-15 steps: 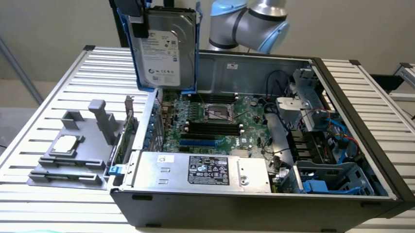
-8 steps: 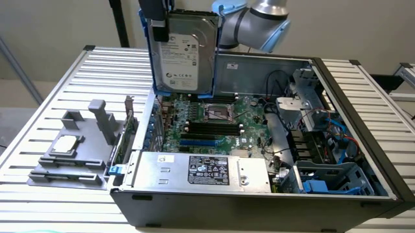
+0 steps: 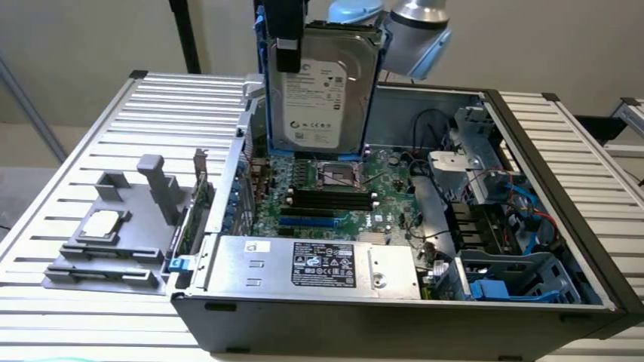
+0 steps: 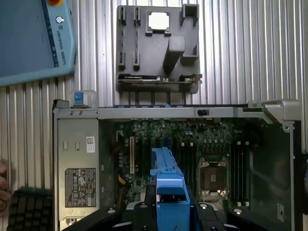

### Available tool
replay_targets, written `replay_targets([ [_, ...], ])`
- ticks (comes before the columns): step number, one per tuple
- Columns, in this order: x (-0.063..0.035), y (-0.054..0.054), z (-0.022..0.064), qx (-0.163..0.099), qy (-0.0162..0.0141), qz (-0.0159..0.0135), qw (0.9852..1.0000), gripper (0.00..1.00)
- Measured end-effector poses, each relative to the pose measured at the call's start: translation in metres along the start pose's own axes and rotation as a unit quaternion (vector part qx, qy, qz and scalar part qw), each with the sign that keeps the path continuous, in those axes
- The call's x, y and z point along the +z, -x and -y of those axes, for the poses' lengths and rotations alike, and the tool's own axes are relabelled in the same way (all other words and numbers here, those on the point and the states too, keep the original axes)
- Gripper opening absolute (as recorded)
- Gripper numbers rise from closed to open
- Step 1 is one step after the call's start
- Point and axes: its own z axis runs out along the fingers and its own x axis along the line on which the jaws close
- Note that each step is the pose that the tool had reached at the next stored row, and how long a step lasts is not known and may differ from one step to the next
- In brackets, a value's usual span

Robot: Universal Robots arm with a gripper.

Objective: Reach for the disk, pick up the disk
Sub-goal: 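Pick up the disk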

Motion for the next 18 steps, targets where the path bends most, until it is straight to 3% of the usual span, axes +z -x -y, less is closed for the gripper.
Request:
replay_targets([
  [18,-0.0032,-0.028,0.0827,0.000,0.0000,0.0008,1.0000,0.33],
])
